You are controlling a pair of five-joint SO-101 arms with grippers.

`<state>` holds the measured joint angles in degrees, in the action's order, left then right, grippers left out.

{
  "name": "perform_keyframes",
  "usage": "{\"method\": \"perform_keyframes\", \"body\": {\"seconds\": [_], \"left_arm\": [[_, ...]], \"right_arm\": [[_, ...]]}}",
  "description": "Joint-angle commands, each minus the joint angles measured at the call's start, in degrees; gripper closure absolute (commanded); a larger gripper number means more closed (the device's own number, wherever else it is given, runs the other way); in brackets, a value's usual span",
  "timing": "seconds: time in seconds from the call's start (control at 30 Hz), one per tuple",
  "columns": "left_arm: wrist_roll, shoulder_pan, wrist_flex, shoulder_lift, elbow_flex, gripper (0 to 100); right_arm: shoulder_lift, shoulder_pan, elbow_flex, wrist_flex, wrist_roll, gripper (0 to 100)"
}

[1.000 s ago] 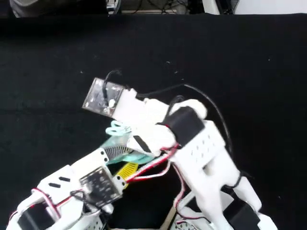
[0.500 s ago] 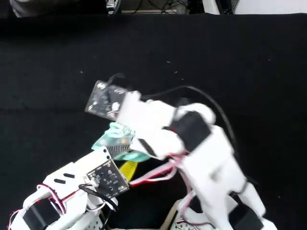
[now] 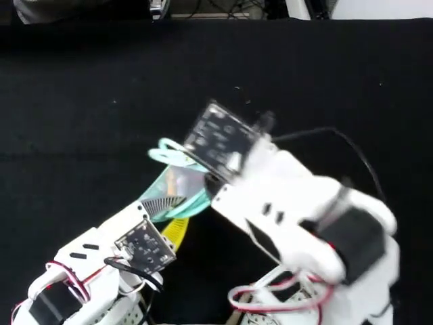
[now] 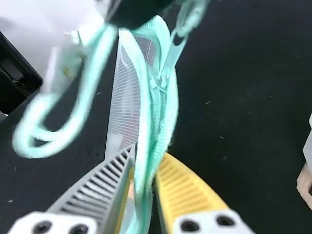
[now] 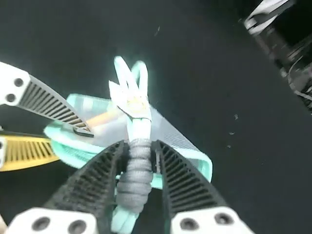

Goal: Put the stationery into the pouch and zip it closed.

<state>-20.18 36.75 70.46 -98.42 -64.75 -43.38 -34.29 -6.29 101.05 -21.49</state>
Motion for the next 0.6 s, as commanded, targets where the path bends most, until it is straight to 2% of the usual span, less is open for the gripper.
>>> {"method": "perform_keyframes", "body": {"seconds": [0.0,0.13,0.27,0.47,0.57], "left_arm": [[0.70,-3.82,-2.64,0.18,-0.04,97],[6.68,-8.92,-7.30,0.18,-0.04,97],[10.46,-11.21,-10.37,0.18,-0.04,97],[11.69,-13.41,-11.60,0.18,-0.04,97],[11.69,-13.67,-11.60,0.18,-0.31,97]], "right_arm": [[-4.79,3.60,-2.33,-1.05,1.93,98.6],[-8.66,10.02,1.36,-5.36,3.96,98.6],[-11.74,13.19,12.09,-12.04,4.31,98.6],[-17.98,16.09,31.08,-27.69,8.70,98.6],[-20.26,16.00,34.86,-30.33,9.14,98.5]]}}
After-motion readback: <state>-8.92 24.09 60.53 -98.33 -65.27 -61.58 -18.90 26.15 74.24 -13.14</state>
